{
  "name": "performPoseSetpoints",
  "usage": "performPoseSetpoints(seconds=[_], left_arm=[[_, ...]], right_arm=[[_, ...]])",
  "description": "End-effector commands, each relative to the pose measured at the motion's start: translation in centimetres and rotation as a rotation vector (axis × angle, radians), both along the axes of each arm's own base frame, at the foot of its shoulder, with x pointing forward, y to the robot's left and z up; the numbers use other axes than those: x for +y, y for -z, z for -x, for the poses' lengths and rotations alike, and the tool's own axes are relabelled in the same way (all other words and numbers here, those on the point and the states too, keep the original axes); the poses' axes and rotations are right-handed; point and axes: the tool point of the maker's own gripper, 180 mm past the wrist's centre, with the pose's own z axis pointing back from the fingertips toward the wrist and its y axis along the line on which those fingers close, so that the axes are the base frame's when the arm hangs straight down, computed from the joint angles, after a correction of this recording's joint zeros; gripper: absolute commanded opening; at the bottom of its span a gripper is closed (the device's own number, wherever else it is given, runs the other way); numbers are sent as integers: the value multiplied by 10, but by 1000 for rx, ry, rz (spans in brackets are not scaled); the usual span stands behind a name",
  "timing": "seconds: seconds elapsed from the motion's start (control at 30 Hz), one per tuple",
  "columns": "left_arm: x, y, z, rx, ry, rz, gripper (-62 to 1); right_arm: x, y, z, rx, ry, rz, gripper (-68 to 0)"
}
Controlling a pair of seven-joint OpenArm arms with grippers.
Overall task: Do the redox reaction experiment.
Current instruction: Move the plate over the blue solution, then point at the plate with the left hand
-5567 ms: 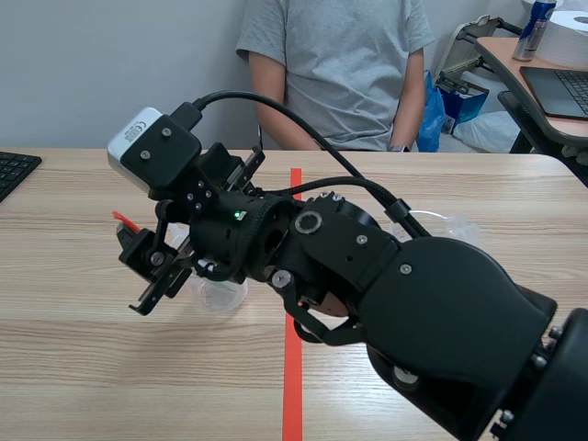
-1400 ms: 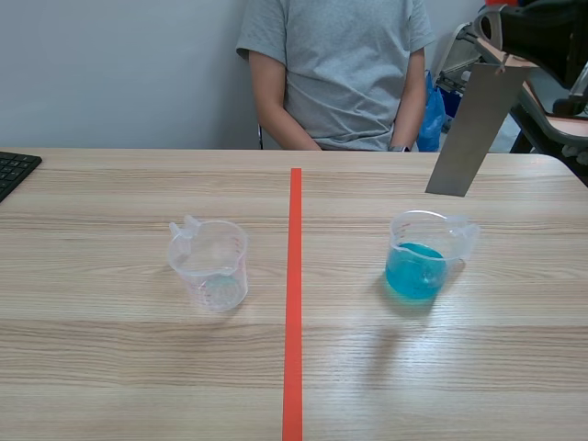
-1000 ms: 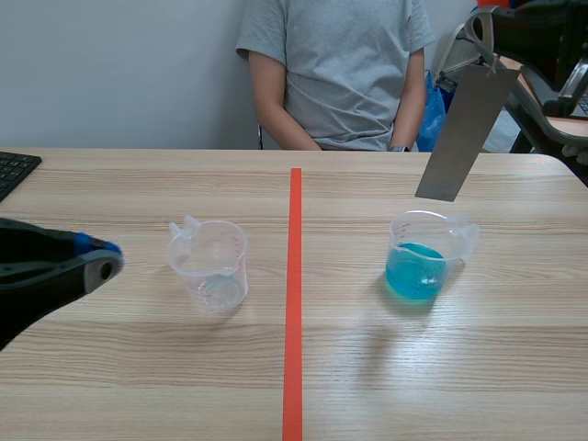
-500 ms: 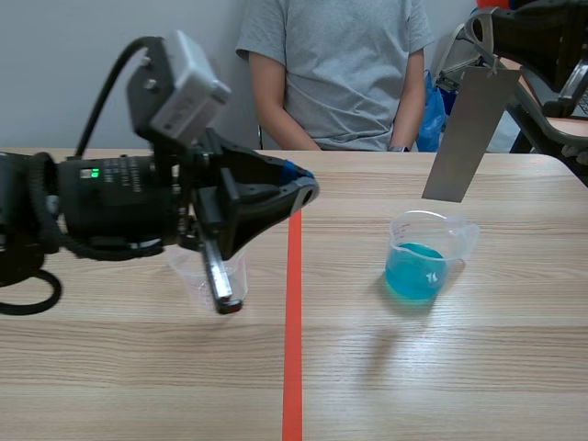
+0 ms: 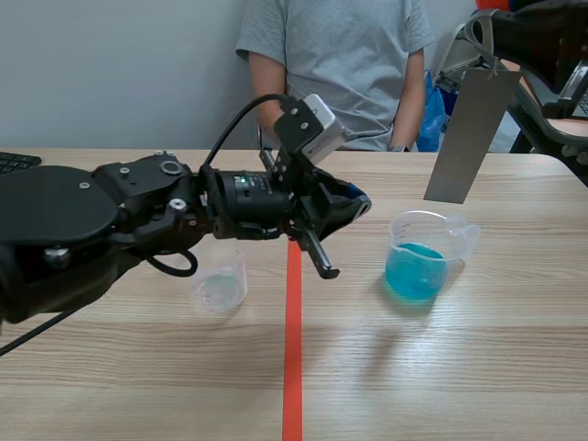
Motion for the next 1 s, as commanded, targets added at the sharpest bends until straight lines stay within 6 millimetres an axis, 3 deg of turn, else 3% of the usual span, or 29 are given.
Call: performPoseSetpoints(seconds=[0.0,0.2,0.4,0.97], left_arm=[[-18,-22,-1,-31,29,61,-558],[-44,-24,-16,-17,31,67,-558],[-56,-27,-26,-13,20,88,-558],[-55,-17,-30,14,-4,105,-558]], right_arm=[[-2,-17,-3,-47,-1,-13,-662],[-2,-17,-3,-47,-1,-13,-662],[-2,-17,-3,-47,-1,-13,-662],[-1,-17,-3,-47,-1,-14,-662]])
